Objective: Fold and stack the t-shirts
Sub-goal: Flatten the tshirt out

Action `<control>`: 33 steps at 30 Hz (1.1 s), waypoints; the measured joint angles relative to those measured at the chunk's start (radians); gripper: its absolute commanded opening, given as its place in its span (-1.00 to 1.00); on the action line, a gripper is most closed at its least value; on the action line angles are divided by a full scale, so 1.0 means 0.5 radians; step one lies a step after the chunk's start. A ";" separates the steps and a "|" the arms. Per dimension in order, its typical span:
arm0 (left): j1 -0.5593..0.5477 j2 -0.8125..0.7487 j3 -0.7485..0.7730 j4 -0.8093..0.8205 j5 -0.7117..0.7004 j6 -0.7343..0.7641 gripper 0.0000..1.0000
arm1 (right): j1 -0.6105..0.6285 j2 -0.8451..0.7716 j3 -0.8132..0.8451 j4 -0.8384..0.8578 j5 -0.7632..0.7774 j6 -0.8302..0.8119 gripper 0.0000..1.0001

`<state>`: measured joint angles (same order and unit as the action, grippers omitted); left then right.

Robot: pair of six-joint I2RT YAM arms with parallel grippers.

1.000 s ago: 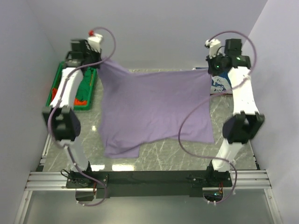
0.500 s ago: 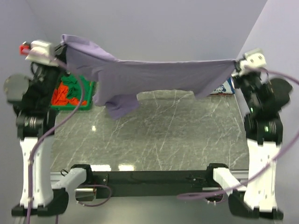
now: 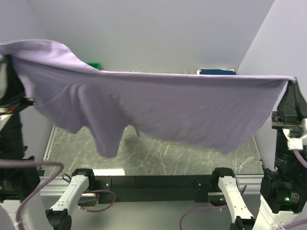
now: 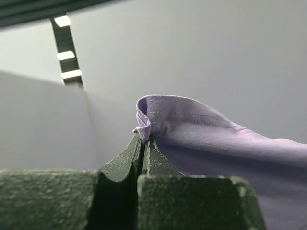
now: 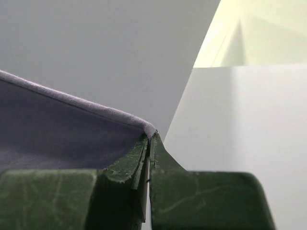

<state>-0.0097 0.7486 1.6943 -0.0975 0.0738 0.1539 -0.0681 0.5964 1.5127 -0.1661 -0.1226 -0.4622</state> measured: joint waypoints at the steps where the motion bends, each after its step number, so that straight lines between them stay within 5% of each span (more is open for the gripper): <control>1: 0.000 0.027 0.075 0.002 -0.001 0.011 -0.99 | 0.000 0.011 0.036 0.003 0.011 -0.001 -1.00; 9: 0.000 0.158 0.276 -0.032 0.040 0.101 -0.99 | 0.000 0.245 0.307 0.018 0.031 -0.050 -1.00; 21: 0.002 0.299 -1.389 -0.116 0.218 0.223 -0.99 | 0.005 0.701 -0.900 0.050 -0.169 -0.198 -1.00; 27: 0.002 0.449 -1.710 0.003 0.331 0.301 -0.99 | 0.069 1.028 -1.238 0.051 -0.219 -0.295 -1.00; 33: 0.004 1.016 -1.646 0.201 0.322 0.319 -0.99 | 0.125 1.464 -1.148 0.139 -0.204 -0.385 -1.00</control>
<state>-0.0078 1.2568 0.8715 0.0032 0.2348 0.3134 -0.0055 1.3285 0.9386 -0.0967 -0.2245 -0.6544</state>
